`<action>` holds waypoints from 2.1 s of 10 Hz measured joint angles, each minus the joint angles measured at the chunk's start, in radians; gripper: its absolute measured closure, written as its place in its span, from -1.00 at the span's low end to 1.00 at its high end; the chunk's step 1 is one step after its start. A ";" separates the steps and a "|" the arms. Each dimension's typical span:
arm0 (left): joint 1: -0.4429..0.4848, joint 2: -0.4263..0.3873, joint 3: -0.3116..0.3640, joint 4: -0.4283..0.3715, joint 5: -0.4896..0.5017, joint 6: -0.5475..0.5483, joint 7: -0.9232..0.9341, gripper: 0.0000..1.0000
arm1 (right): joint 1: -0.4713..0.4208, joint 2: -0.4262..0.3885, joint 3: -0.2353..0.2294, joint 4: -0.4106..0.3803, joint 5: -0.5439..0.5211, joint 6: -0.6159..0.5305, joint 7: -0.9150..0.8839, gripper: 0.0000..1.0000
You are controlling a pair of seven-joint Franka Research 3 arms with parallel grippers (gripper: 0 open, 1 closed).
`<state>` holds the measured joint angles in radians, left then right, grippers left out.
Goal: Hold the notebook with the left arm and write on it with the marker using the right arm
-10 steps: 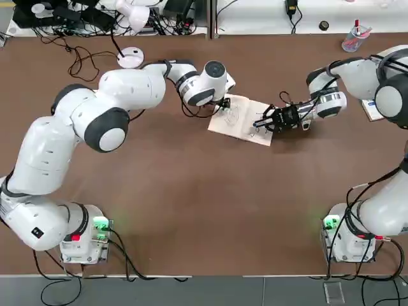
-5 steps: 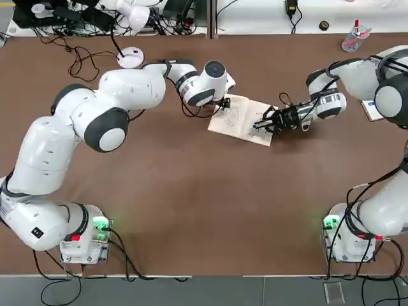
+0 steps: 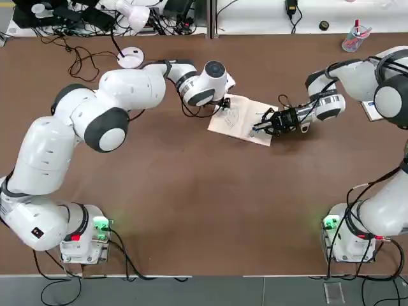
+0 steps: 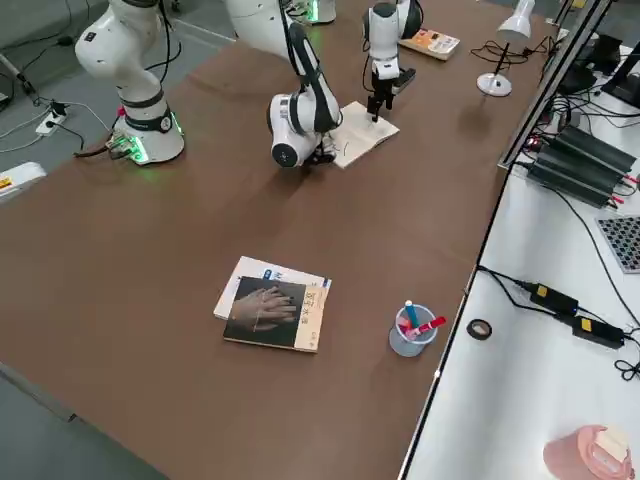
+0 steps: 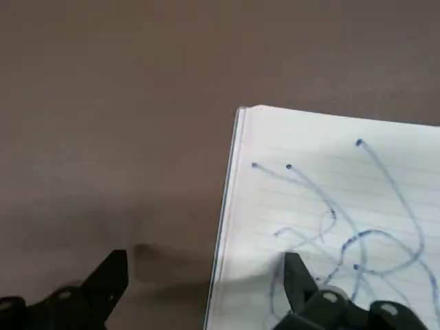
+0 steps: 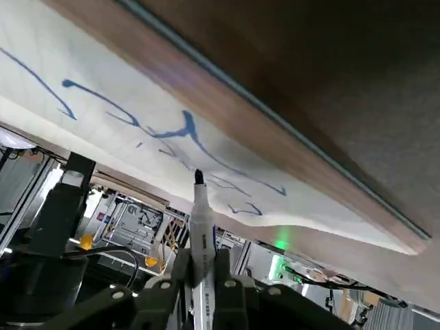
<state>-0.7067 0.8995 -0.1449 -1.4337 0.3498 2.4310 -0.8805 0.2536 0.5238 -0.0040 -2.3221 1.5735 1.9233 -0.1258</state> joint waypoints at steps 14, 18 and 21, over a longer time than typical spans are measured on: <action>0.000 0.000 0.000 0.000 0.000 0.000 0.000 -1.00 | 0.009 0.004 0.005 0.006 0.016 -0.004 -0.001 0.67; 0.000 0.000 0.000 0.000 0.000 0.000 0.000 -1.00 | 0.011 0.010 0.005 0.015 0.029 -0.004 -0.001 0.67; 0.000 0.000 0.000 0.000 0.000 0.000 0.000 -1.00 | 0.012 0.017 0.005 0.026 0.035 -0.003 -0.001 0.67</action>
<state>-0.7067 0.8995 -0.1449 -1.4337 0.3500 2.4311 -0.8805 0.2655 0.5407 0.0013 -2.2960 1.6086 1.9199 -0.1268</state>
